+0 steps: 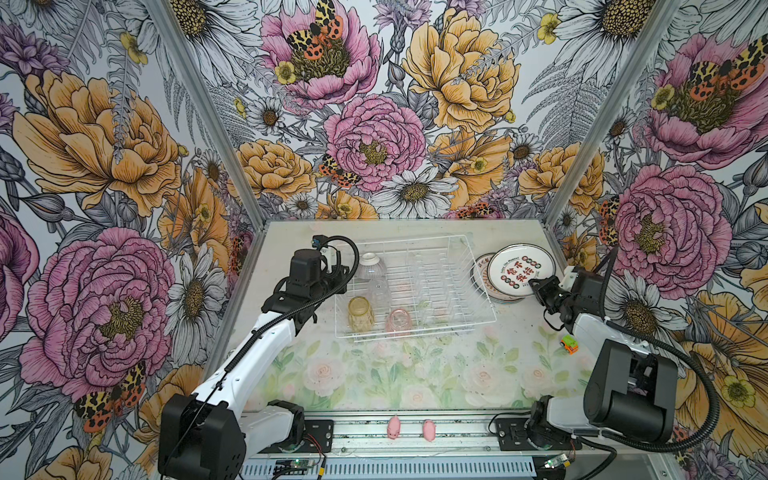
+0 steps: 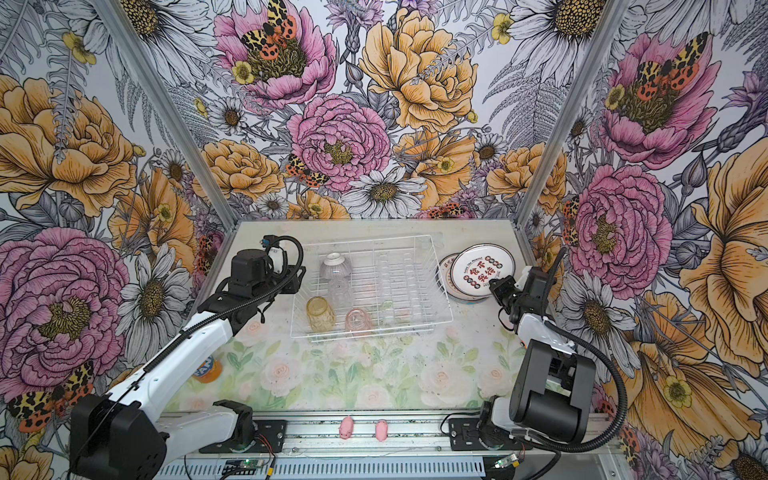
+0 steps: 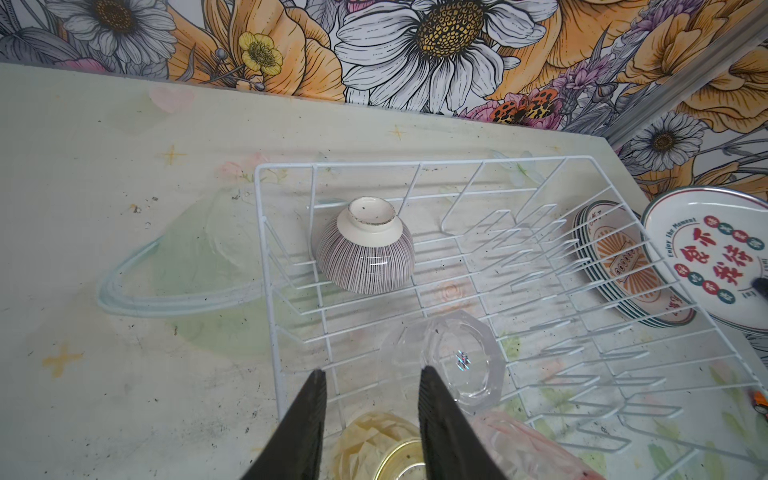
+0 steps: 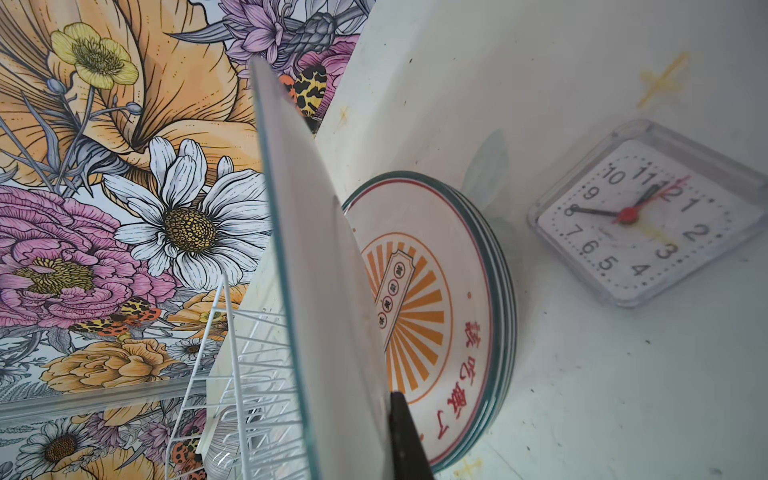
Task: Unload the mixed dishes from the dish rack
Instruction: 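Carry the red-lettered plate toward the stack with right gripper while left gripper releases, then lower the red-lettered plate onto the plate stack with right gripper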
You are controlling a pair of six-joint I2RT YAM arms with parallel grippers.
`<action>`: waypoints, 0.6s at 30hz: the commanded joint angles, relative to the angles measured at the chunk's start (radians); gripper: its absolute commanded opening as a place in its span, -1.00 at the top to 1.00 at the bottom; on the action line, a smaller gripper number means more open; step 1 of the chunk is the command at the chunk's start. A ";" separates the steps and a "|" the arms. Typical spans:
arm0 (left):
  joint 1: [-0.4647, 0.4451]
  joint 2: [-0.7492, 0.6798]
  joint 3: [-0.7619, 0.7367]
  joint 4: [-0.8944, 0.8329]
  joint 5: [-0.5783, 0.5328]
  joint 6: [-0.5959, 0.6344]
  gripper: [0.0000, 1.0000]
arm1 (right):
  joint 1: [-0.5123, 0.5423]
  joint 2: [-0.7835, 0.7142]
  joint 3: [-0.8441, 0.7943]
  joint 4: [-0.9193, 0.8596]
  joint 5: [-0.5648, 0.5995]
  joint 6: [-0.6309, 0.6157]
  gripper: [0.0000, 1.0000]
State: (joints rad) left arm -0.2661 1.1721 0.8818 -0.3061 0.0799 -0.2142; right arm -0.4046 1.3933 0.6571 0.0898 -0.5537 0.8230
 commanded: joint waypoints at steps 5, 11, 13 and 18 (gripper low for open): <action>0.001 0.013 0.029 0.032 0.035 -0.017 0.23 | 0.025 0.073 0.002 0.134 -0.056 0.036 1.00; -0.004 0.019 0.027 0.035 0.041 -0.019 0.23 | 0.047 0.114 0.011 0.142 -0.043 0.036 1.00; -0.004 0.018 0.027 0.035 0.041 -0.019 0.23 | 0.051 0.126 0.012 0.145 -0.035 0.036 1.00; -0.004 0.019 0.023 0.036 0.041 -0.016 0.23 | 0.058 0.152 0.013 0.152 -0.017 0.036 1.00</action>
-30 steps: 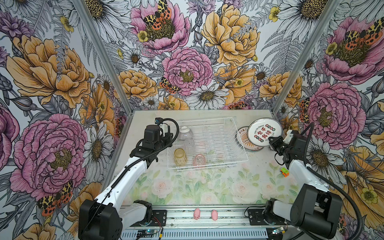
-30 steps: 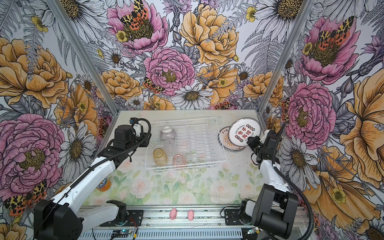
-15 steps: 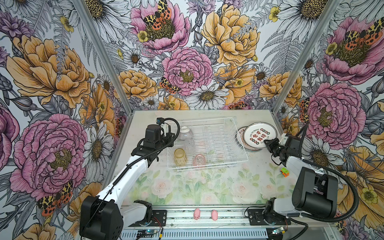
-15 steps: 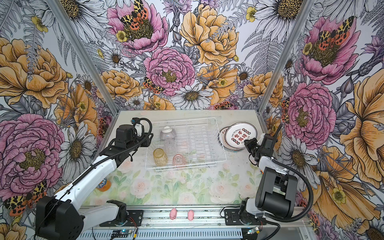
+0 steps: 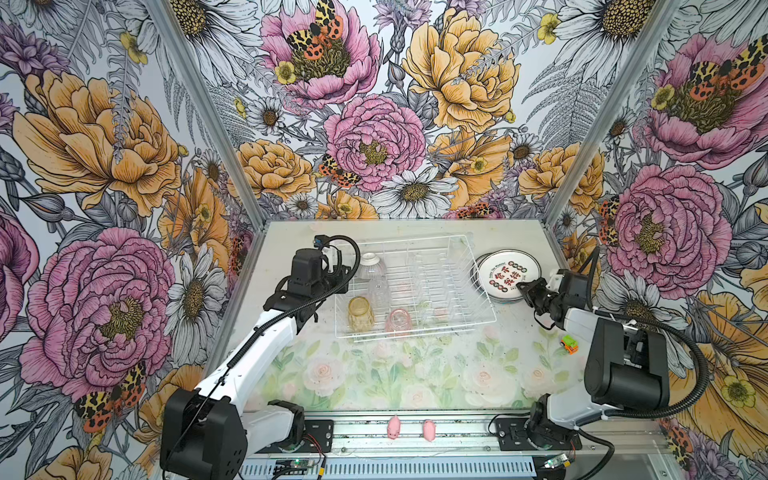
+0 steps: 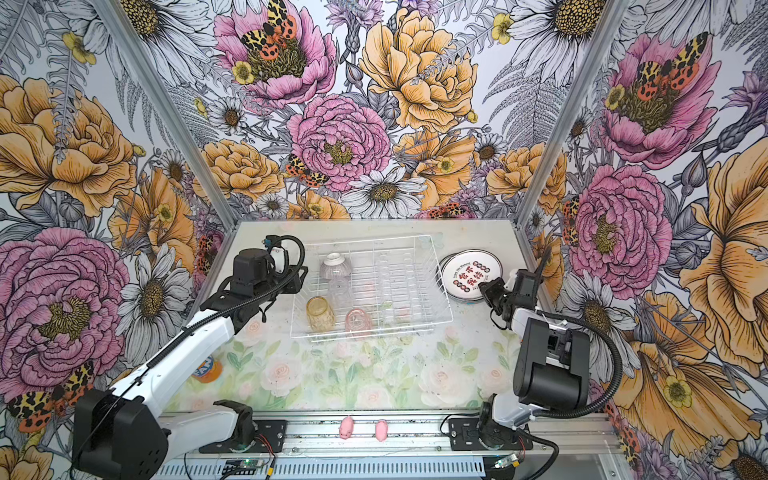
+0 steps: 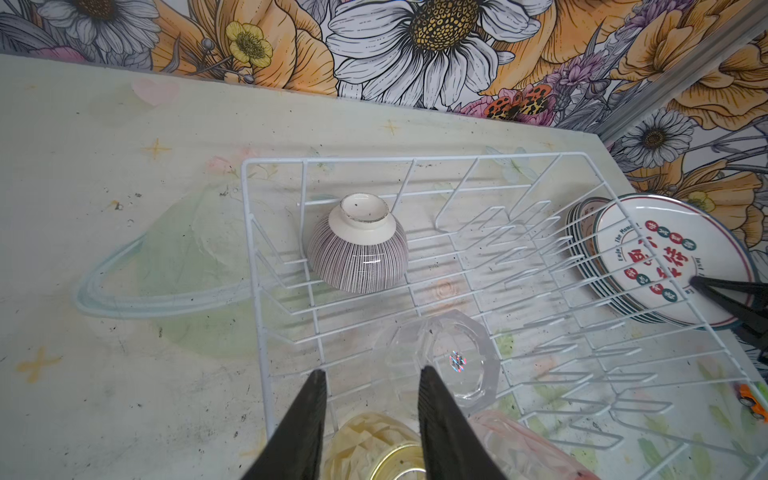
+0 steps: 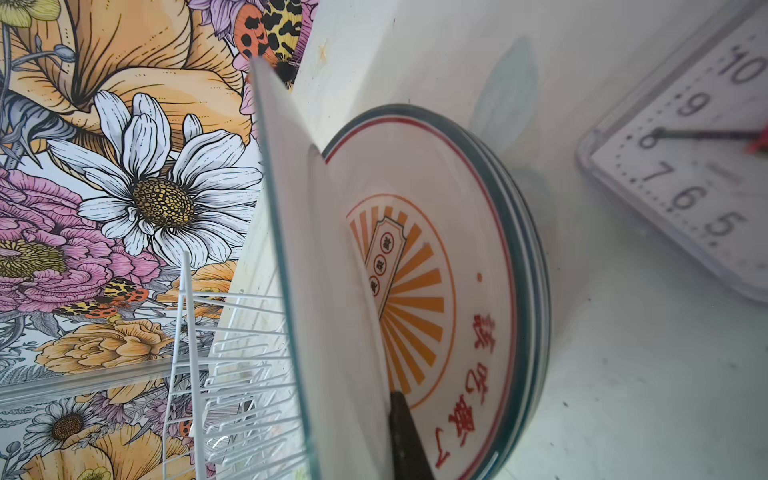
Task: Unload the mixed dishes from the dish rack
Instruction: 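Lower the red-lettered plate onto the plate stack with right gripper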
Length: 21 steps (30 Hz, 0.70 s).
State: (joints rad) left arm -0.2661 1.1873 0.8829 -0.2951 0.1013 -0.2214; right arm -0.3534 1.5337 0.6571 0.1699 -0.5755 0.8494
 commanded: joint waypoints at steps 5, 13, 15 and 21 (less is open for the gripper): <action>-0.002 0.004 0.018 0.028 0.021 -0.006 0.23 | 0.010 0.038 0.013 0.082 0.009 0.014 1.00; 0.001 0.004 0.015 0.030 0.025 -0.004 0.23 | 0.014 0.048 0.028 0.042 0.012 -0.005 0.68; 0.001 0.003 0.013 0.032 0.027 -0.004 0.23 | 0.015 0.038 0.033 0.016 0.019 -0.021 0.63; 0.004 0.003 0.003 0.043 0.035 -0.005 0.23 | 0.021 -0.004 0.062 -0.107 0.063 -0.087 0.53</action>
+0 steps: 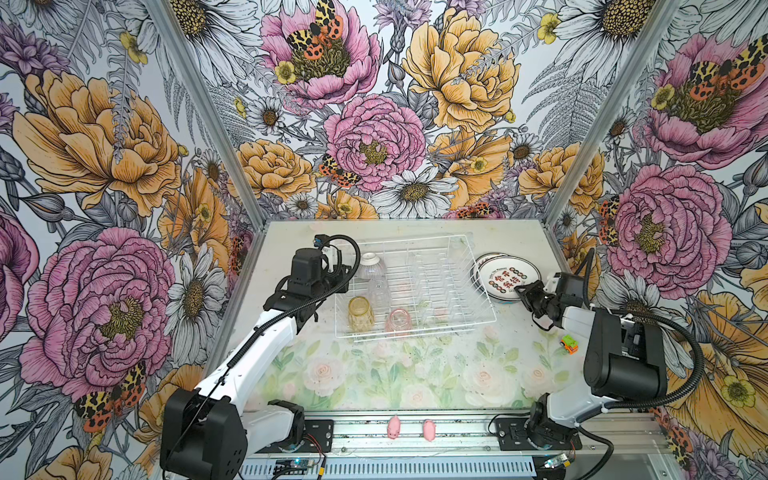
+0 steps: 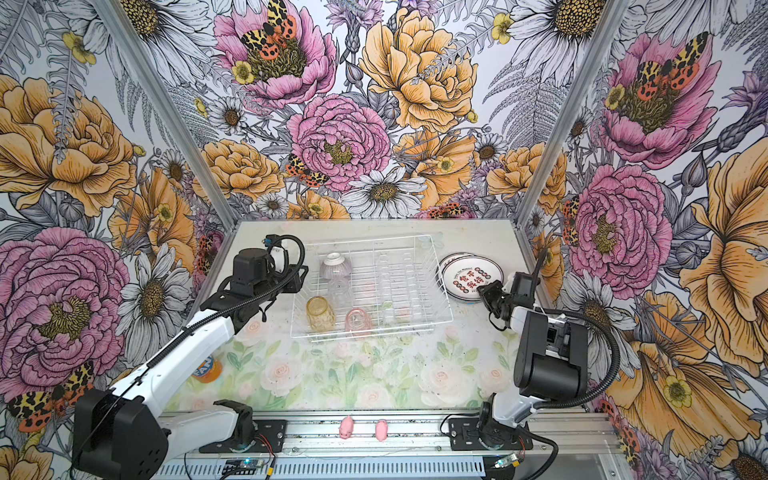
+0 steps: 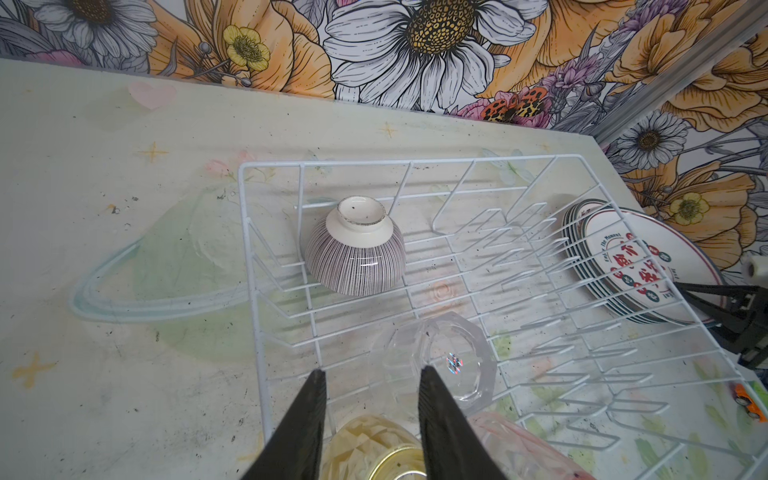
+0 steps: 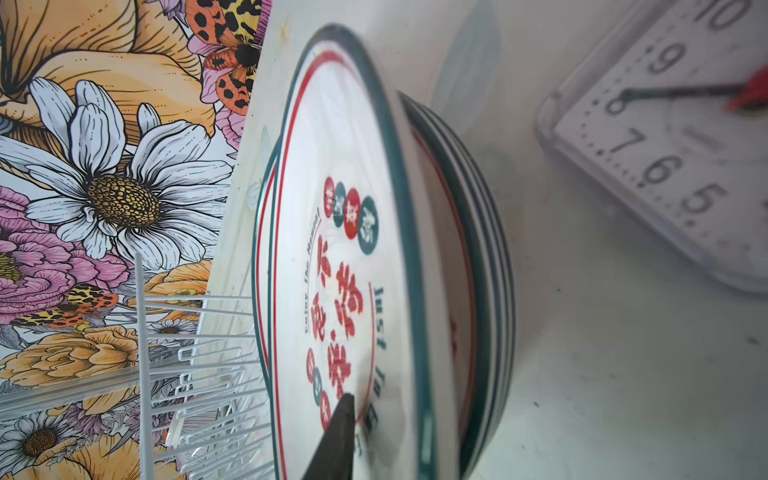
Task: Unload the mixed dishes from the dish rack
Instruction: 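Lower the red-lettered plate onto the plate stack with right gripper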
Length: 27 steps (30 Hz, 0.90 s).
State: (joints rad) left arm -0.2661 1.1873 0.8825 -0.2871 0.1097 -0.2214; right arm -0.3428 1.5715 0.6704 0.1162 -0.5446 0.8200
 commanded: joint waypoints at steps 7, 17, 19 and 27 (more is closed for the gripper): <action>0.013 -0.008 -0.012 0.040 0.035 -0.005 0.23 | 0.017 -0.086 0.071 -0.156 0.074 -0.122 0.33; 0.031 -0.031 -0.032 0.044 0.044 0.000 0.23 | 0.030 -0.115 0.079 -0.243 0.129 -0.173 0.03; 0.034 -0.034 -0.037 0.046 0.047 0.000 0.23 | 0.034 -0.128 0.082 -0.268 0.151 -0.188 0.01; 0.044 -0.032 -0.045 0.048 0.059 0.001 0.22 | 0.056 -0.141 0.104 -0.343 0.229 -0.244 -0.02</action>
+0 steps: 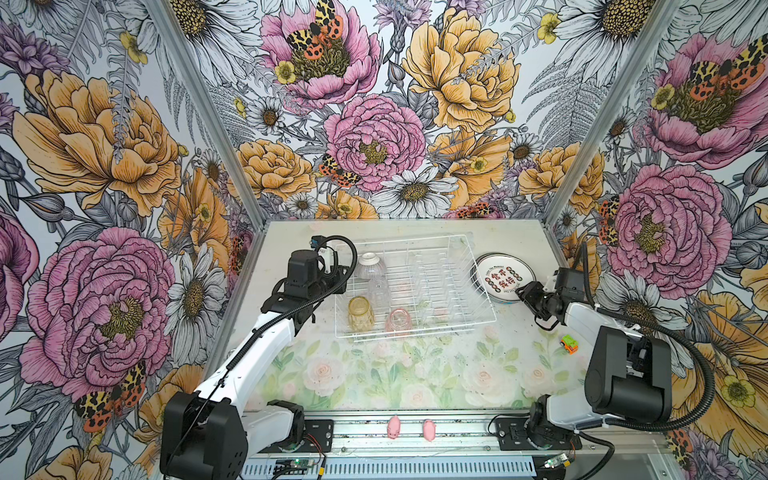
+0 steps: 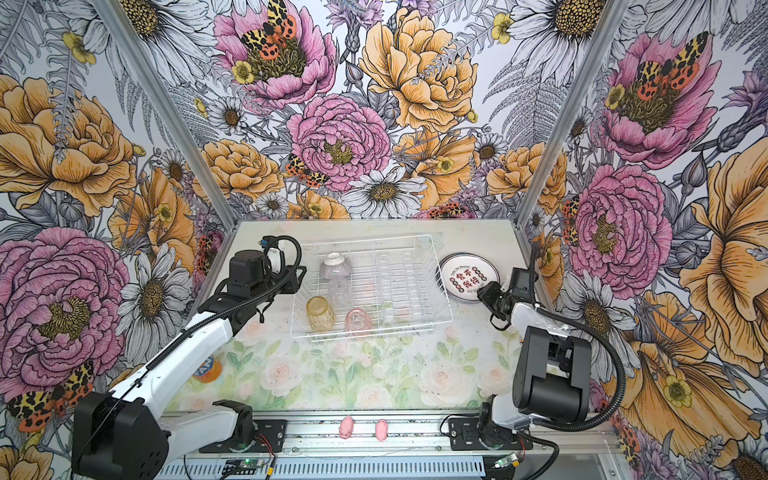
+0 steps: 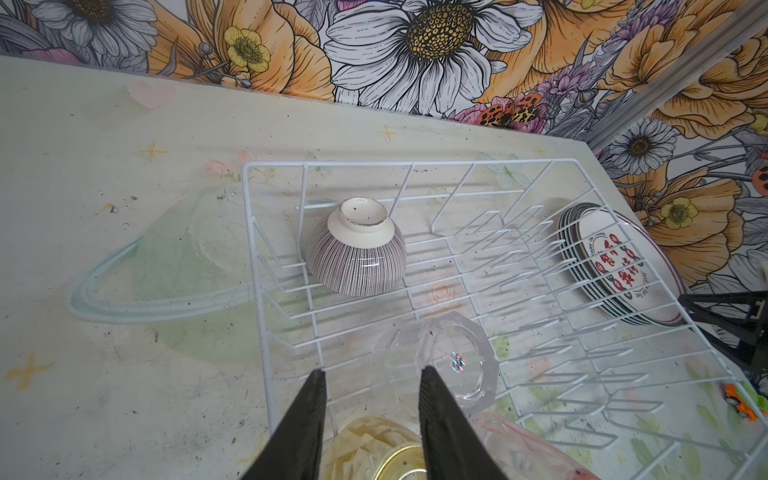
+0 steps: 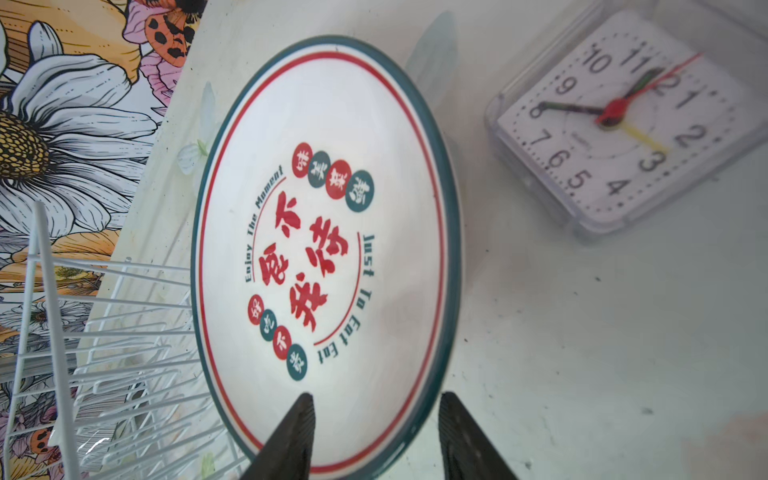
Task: Unload the mixed dishes from the dish rack
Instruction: 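Lower the red-lettered plate onto the plate stack with right gripper, then open right gripper and lift off the stack while left gripper moves over rack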
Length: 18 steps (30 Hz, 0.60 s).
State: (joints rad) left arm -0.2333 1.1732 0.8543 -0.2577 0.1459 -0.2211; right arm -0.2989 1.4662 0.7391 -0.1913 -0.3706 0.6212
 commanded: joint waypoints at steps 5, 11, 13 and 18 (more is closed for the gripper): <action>0.019 -0.019 -0.020 0.015 0.023 0.004 0.22 | 0.014 -0.055 0.041 -0.062 0.070 -0.063 -0.03; 0.040 -0.023 -0.014 -0.029 0.004 0.015 0.23 | 0.015 -0.140 0.086 -0.135 0.092 -0.119 -0.04; 0.051 -0.033 -0.012 -0.052 -0.005 0.020 0.24 | 0.020 -0.177 0.100 -0.142 0.060 -0.128 -0.01; 0.083 -0.029 -0.001 -0.131 0.010 0.036 0.38 | 0.098 -0.210 0.140 -0.146 -0.056 -0.152 0.10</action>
State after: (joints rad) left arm -0.1699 1.1534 0.8486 -0.3294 0.1474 -0.2062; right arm -0.2443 1.2724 0.8413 -0.3233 -0.3523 0.5049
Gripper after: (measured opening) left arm 0.320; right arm 0.453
